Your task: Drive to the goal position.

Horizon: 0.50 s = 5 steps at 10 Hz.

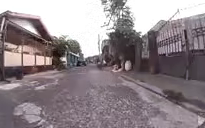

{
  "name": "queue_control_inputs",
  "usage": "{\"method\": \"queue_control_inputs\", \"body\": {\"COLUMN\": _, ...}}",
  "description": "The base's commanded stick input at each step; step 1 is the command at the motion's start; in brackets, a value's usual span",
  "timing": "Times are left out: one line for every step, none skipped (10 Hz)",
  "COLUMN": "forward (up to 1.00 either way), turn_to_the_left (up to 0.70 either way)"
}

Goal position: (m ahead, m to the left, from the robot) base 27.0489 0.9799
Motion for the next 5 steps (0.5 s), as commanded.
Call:
{"method": "queue_control_inputs", "body": {"forward": 0.7, "turn_to_the_left": 0.0}}
{"method": "queue_control_inputs", "body": {"forward": 0.7, "turn_to_the_left": 0.0}}
{"method": "queue_control_inputs", "body": {"forward": 0.7, "turn_to_the_left": 0.0}}
{"method": "queue_control_inputs", "body": {"forward": 0.7, "turn_to_the_left": 0.0}}
{"method": "queue_control_inputs", "body": {"forward": 0.7, "turn_to_the_left": 0.0}}
